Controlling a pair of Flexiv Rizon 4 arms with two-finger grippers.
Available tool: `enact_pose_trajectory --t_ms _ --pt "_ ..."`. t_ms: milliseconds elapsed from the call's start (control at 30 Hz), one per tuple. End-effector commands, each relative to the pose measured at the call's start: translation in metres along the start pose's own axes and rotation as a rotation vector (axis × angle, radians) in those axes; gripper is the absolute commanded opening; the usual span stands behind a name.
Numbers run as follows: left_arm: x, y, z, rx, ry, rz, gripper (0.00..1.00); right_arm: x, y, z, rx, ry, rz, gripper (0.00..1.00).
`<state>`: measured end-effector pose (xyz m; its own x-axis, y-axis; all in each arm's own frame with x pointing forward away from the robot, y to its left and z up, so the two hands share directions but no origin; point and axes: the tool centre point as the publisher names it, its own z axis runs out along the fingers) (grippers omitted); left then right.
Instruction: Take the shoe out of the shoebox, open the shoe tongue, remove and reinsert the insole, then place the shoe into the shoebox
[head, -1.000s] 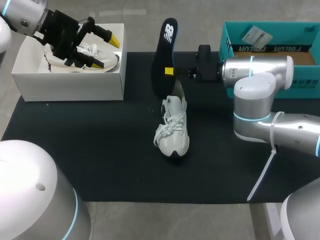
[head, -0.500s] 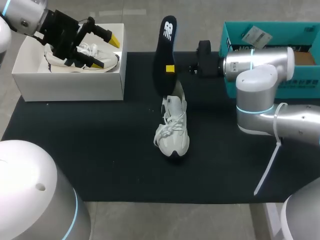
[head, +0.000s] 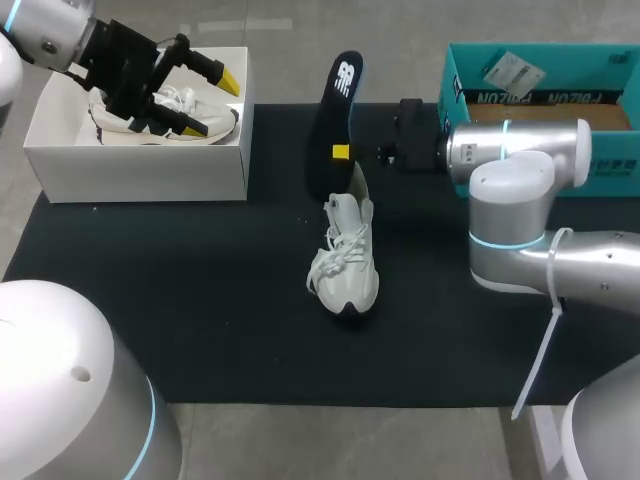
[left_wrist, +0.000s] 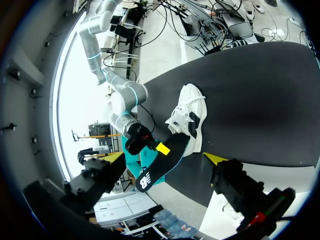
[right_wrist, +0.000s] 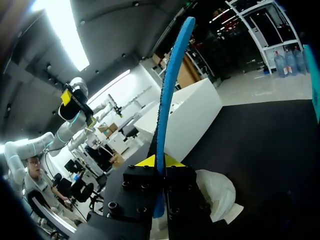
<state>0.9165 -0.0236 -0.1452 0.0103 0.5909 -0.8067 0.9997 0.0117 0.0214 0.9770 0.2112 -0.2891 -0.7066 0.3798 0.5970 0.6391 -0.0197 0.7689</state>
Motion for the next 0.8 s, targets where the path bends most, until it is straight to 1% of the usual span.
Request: enact_pose_trajectory --t_ms 33,200,400,467,567,800 --pt "0.0 0.0 0.0 -0.001 0.004 0.001 1.0 -0.002 0.008 -0.007 -0.002 -0.012 -0.018 0.0" --pt "0.0 0.0 0.0 -0.001 0.004 0.001 1.0 -0.013 0.019 -0.016 -0.005 -0.03 -0.038 0.0" --pt "0.0 0.0 0.0 -0.001 0.004 0.001 1.0 -0.02 0.021 -0.021 -0.005 -0.038 -0.032 0.0" --pt "0.0 0.0 0.0 -0.001 0.004 0.001 1.0 -0.023 0.018 -0.022 -0.001 -0.037 -0.019 0.0" --pt "0.0 0.0 0.0 -0.001 0.004 0.001 1.0 -0.026 0.008 -0.02 0.008 -0.037 -0.005 0.0" --pt "0.0 0.0 0.0 -0.001 0.004 0.001 1.0 -0.022 -0.019 -0.023 0.006 -0.052 0.028 0.0"
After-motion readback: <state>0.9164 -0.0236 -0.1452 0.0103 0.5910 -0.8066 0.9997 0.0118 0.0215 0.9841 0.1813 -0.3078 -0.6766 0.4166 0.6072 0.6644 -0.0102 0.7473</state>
